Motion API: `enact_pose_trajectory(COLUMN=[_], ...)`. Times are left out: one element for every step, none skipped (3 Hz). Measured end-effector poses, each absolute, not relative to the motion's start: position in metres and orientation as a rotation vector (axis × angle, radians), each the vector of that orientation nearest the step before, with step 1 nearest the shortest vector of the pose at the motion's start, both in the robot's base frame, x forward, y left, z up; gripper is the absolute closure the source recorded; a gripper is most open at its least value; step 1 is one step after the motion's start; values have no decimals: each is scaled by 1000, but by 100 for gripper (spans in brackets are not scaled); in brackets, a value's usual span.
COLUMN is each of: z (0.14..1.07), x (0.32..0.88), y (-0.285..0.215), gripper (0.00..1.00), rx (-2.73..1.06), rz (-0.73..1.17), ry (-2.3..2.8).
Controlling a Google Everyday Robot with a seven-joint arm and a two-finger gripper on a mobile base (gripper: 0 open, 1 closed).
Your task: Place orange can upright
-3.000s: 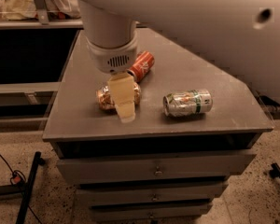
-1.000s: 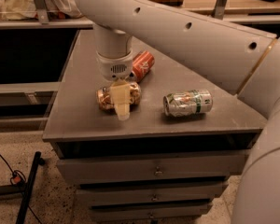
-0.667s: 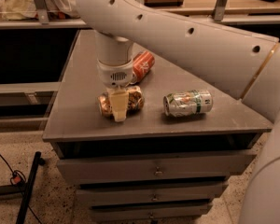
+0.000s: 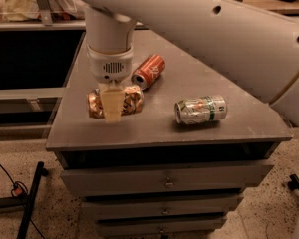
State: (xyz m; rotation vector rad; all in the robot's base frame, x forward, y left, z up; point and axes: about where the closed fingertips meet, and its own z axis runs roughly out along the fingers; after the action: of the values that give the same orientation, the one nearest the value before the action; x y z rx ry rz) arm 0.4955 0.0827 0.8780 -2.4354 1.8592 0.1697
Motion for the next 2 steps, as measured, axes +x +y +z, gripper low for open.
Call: enact_pose_trajectory(z=[917, 940], x=[523, 536], y=[84, 89], gripper=[100, 100], rx=[-2314, -2243], rz=[223, 215], ry=[1834, 1799])
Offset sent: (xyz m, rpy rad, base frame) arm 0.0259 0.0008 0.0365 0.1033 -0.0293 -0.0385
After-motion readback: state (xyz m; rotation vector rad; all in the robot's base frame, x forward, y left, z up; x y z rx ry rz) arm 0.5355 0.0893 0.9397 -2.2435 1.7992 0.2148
